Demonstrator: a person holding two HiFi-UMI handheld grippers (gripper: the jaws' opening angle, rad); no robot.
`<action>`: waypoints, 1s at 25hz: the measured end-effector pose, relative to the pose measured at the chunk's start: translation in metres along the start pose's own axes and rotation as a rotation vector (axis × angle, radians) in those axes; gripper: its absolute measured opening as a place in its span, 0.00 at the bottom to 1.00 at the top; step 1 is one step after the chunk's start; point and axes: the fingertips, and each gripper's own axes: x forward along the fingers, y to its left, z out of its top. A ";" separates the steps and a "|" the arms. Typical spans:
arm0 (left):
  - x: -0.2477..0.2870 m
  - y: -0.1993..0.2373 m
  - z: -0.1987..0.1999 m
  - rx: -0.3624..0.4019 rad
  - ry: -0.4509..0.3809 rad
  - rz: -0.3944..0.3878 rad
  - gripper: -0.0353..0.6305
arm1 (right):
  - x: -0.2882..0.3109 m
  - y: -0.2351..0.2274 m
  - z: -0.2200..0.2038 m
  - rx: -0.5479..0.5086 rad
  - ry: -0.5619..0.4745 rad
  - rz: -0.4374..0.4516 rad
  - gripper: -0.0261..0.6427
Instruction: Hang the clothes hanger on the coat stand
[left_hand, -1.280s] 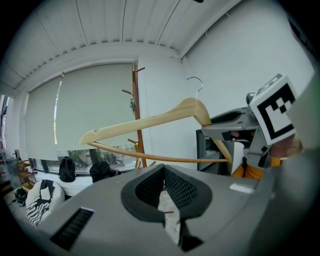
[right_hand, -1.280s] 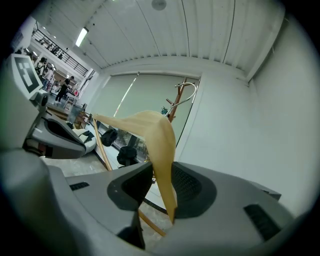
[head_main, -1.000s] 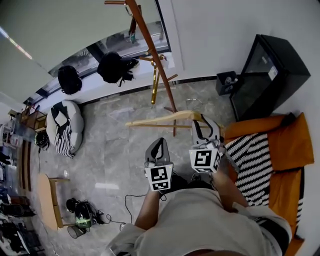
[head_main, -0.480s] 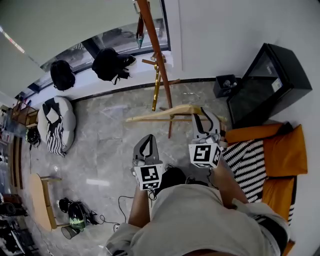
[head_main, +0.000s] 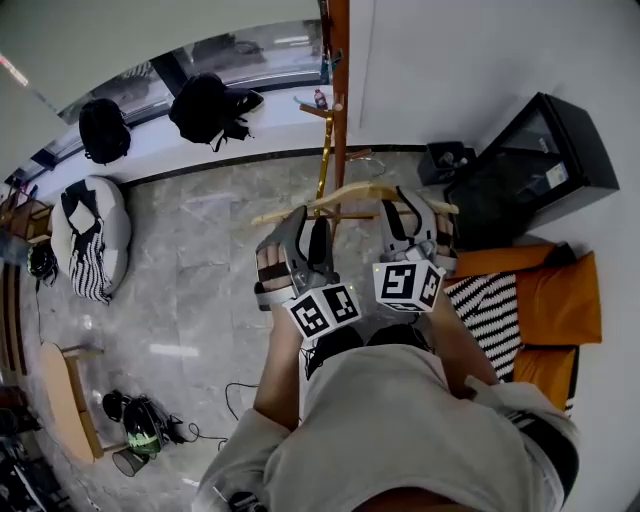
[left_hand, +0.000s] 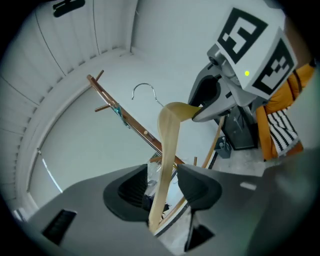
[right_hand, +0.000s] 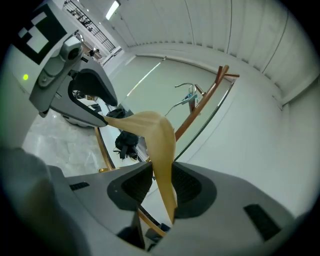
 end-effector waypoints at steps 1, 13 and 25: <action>0.005 0.001 -0.002 0.016 -0.005 -0.007 0.32 | 0.003 0.003 0.002 -0.006 0.008 0.003 0.21; 0.065 -0.010 -0.007 0.093 0.000 -0.065 0.32 | 0.037 0.006 0.000 -0.026 0.042 0.051 0.21; 0.120 0.010 -0.005 0.129 0.067 -0.014 0.32 | 0.090 -0.019 0.007 -0.058 -0.025 0.065 0.21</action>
